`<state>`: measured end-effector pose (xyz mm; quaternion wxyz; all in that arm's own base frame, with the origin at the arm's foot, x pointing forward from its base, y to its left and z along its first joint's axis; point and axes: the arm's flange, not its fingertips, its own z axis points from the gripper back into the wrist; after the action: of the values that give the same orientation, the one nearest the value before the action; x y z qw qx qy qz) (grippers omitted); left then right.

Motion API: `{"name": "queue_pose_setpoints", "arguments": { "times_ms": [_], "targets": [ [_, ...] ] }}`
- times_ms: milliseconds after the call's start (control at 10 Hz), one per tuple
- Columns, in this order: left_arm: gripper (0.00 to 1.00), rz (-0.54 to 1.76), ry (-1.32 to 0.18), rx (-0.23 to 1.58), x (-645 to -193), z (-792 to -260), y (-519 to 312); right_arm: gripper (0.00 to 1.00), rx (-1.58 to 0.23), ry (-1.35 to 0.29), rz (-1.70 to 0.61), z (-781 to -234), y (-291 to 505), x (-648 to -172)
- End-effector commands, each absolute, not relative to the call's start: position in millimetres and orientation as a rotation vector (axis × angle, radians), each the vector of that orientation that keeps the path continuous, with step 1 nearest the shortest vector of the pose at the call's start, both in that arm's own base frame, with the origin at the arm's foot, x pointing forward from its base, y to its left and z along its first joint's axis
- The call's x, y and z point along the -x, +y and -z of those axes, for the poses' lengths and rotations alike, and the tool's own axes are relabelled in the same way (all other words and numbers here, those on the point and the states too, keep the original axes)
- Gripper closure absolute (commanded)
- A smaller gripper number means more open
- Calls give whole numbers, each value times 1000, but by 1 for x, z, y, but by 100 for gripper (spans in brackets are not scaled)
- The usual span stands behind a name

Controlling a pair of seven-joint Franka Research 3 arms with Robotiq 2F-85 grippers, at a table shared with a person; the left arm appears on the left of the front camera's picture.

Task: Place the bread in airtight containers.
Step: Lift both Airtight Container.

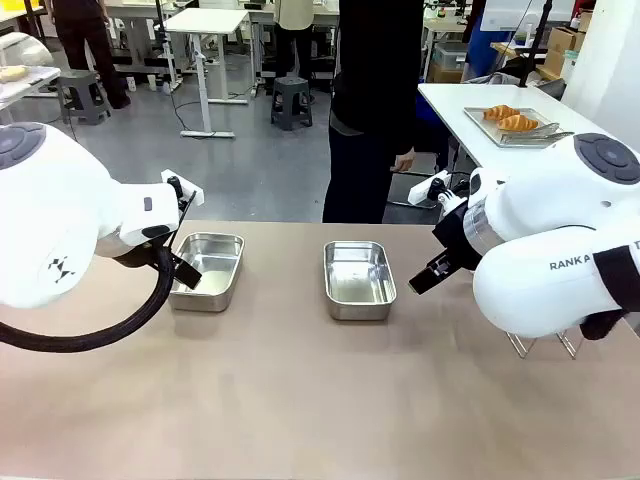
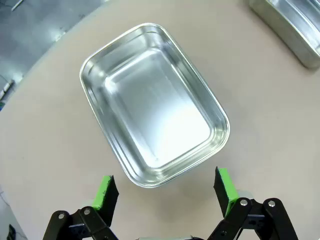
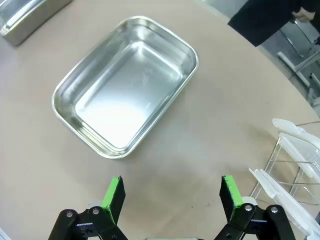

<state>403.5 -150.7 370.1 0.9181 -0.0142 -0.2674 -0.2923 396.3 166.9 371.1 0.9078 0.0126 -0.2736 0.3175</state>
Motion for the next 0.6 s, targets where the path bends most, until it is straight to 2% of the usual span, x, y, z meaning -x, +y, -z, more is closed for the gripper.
{"name": "queue_pose_setpoints", "arguments": {
  "times_ms": [0, 500],
  "targets": [
    [0, 601, -550, 29, -403, -370, -151, 0, -26, -565, -655, -371, 167, -396],
    [0, 601, -550, 29, -403, -370, -151, 0, -26, -565, -655, -371, 167, -396]
  ]
}}
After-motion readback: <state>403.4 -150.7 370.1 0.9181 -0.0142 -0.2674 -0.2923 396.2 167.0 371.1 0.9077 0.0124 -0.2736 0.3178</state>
